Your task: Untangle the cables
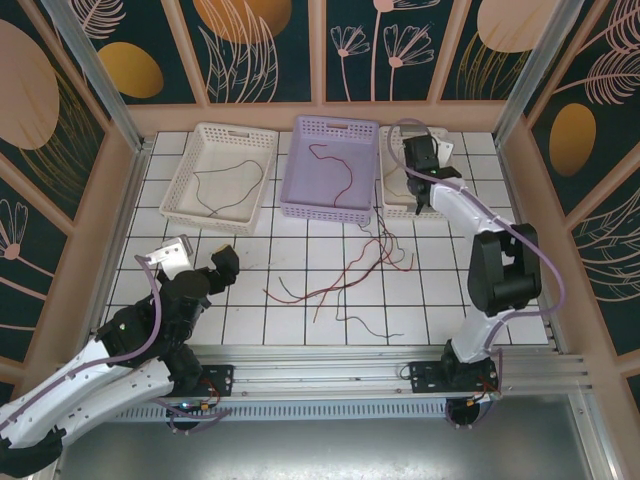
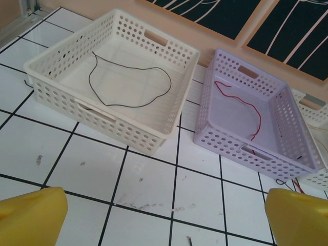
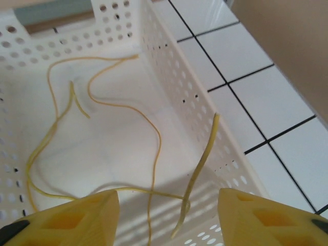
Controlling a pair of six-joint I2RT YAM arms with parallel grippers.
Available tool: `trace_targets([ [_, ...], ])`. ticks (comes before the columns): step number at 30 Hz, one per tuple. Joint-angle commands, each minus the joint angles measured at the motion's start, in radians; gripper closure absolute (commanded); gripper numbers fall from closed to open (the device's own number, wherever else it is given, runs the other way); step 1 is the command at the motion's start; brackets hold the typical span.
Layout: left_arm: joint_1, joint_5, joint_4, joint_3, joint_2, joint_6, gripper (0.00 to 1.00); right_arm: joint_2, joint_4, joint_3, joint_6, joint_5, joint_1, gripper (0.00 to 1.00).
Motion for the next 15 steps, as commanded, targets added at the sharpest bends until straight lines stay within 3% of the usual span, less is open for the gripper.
trace_targets([
  [1, -0.002, 0.009, 0.018, -0.006, 0.006, 0.015, 0.01, -0.061, -0.04, 0.051, -0.024, -0.011, 0.016, 0.44],
  [10, -0.002, 0.058, 0.059, -0.041, 0.016, 0.013, 0.02, -0.242, -0.053, 0.036, -0.063, -0.046, 0.111, 0.36],
  [15, -0.002, 0.155, 0.133, -0.087, 0.113, 0.025, 0.02, -0.404, -0.052, -0.088, -0.062, -0.336, 0.184, 0.3],
])
